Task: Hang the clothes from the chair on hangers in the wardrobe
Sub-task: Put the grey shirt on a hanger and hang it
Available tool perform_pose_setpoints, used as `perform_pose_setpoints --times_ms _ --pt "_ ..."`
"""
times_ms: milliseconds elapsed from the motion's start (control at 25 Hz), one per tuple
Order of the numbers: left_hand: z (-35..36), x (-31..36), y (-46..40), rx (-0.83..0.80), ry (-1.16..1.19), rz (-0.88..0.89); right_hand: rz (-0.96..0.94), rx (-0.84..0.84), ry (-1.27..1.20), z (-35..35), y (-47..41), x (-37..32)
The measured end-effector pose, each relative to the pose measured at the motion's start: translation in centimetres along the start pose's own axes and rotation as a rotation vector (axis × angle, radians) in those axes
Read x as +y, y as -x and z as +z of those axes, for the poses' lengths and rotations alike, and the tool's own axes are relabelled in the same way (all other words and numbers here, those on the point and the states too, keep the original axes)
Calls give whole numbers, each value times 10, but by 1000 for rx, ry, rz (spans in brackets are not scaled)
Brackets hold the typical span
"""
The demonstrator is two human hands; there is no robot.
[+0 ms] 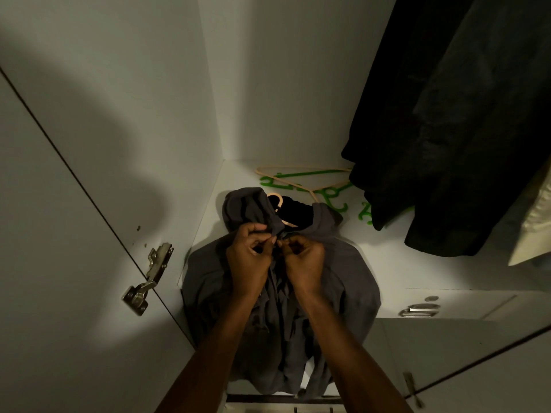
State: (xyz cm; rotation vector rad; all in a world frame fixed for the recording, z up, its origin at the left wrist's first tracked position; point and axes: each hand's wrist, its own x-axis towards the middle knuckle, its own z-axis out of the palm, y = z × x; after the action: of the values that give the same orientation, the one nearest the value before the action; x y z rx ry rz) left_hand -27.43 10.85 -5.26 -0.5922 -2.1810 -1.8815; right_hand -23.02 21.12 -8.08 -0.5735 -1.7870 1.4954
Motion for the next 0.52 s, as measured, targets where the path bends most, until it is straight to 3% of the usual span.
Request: perform_pose_setpoints --times_ms 360,520 --pt "-3 0 -3 -77 -17 53 -69 -52 11 -5 2 -3" --pt "-6 -6 -5 -98 67 -10 -88 -53 -24 -7 5 -8"
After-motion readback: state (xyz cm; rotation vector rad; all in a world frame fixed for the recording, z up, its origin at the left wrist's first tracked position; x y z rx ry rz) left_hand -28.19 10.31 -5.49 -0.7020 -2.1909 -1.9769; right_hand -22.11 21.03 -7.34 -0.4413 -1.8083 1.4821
